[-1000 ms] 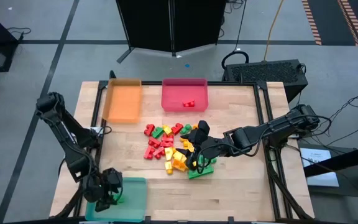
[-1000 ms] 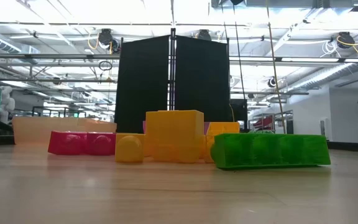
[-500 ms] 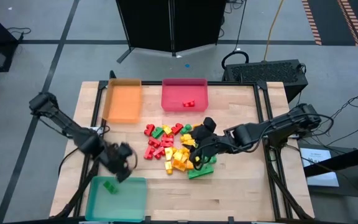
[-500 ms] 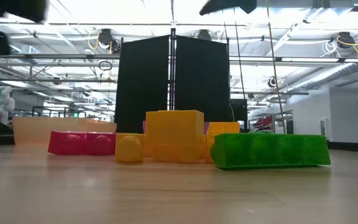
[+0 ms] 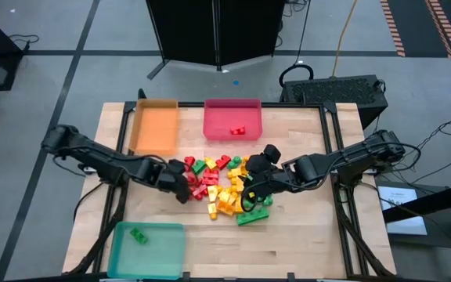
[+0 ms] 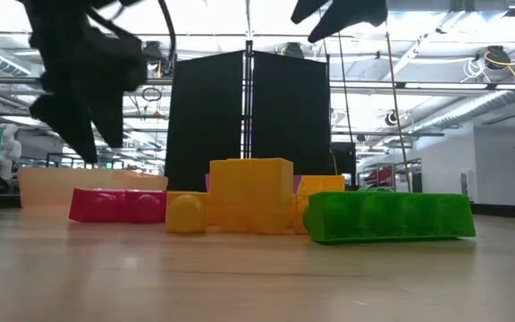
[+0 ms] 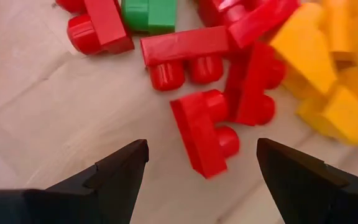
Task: Sort blocks
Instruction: Put the red game piece into the red bin
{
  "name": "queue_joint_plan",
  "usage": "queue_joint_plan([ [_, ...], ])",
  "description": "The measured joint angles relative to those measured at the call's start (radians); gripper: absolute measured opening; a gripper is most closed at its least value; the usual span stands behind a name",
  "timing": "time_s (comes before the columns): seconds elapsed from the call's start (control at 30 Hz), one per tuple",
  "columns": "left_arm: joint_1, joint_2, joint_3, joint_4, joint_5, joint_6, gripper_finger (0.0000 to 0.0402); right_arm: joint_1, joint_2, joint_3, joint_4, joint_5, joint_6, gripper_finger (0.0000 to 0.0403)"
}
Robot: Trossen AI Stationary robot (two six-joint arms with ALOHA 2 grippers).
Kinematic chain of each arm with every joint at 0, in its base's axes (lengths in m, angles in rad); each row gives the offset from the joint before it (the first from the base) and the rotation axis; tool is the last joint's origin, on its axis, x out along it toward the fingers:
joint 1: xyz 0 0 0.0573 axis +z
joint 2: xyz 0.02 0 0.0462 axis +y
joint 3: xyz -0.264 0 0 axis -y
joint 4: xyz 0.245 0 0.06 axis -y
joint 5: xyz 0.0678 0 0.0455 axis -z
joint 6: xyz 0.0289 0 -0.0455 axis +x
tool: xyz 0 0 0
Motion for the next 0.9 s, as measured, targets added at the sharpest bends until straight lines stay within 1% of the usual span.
queue_joint_plan([
  [0.23, 0.011, 0.123, 0.000, 0.005, -0.017, -0.038, 0.0310, 0.000, 0.000, 0.000, -0.026, -0.002, 0.022, 0.0249],
  [0.33, 0.011, 0.162, 0.000, 0.060, -0.018, -0.052, 0.0310, 0.000, 0.000, 0.000, -0.026, -0.002, 0.022, 0.0249],
  [0.47, 0.010, 0.208, 0.000, 0.152, 0.012, -0.053, 0.0310, 0.000, 0.000, 0.000, -0.026, -0.002, 0.022, 0.0249],
  [0.67, 0.010, 0.270, 0.002, 0.150, 0.036, -0.079, 0.0308, 0.001, 0.000, 0.000, -0.026, -0.003, 0.022, 0.0249],
  [0.77, 0.010, 0.279, 0.003, 0.145, 0.035, -0.078, 0.0288, 0.000, 0.000, 0.000, -0.027, -0.003, 0.022, 0.0249],
  [0.83, 0.014, 0.279, 0.003, 0.140, 0.035, -0.077, 0.0262, 0.000, 0.000, 0.000, -0.027, -0.003, 0.022, 0.0249],
  [0.9, 0.019, 0.279, 0.002, 0.136, 0.038, -0.078, 0.0226, 0.000, 0.000, 0.000, -0.027, -0.003, 0.022, 0.0249],
])
